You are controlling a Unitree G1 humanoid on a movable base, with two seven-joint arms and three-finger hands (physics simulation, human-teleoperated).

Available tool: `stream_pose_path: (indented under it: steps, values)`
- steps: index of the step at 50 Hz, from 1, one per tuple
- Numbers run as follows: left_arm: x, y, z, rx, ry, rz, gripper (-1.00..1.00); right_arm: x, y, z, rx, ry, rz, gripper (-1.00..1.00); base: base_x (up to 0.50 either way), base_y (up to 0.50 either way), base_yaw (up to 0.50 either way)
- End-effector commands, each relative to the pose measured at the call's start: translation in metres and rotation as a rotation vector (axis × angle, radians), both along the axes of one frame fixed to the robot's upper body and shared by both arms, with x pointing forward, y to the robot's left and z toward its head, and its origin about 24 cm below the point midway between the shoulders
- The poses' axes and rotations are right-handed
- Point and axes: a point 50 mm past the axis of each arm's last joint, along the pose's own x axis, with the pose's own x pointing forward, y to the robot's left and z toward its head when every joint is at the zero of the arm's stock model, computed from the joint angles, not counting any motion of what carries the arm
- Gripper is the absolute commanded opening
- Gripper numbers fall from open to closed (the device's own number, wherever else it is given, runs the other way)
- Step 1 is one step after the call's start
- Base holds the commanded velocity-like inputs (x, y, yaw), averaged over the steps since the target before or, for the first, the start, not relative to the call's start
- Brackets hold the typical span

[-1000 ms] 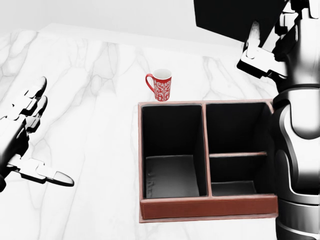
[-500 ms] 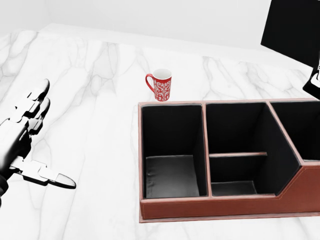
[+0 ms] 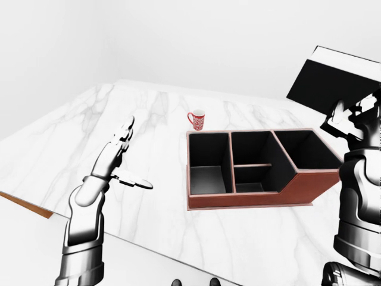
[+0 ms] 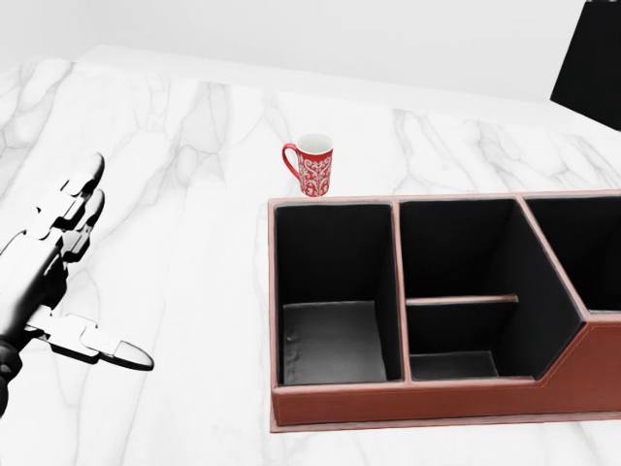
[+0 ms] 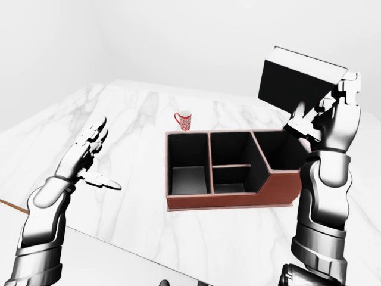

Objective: Pick up the book and place it in the right compartment of the caddy.

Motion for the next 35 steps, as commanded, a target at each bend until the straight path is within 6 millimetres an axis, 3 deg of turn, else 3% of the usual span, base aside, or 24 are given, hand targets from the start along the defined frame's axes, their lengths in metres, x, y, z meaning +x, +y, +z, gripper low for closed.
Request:
stream_pose_path:
  steps: [1,24,35]
  values:
    - [-0.001,-0.007,0.005,-0.028,-0.026,-0.033,1.0,0.014,0.053,0.055,0.005,-0.219,0.194,-1.0,0.0,0.0,0.0]
    - [-0.001,-0.007,0.004,-0.027,-0.024,-0.033,1.0,0.014,0.053,0.058,-0.017,-0.228,0.18,-1.0,0.0,0.0,0.0]
    - [-0.002,-0.009,0.006,-0.021,-0.03,-0.04,1.0,0.036,0.002,0.093,-0.001,-0.189,0.015,-1.0,0.0,0.0,0.0]
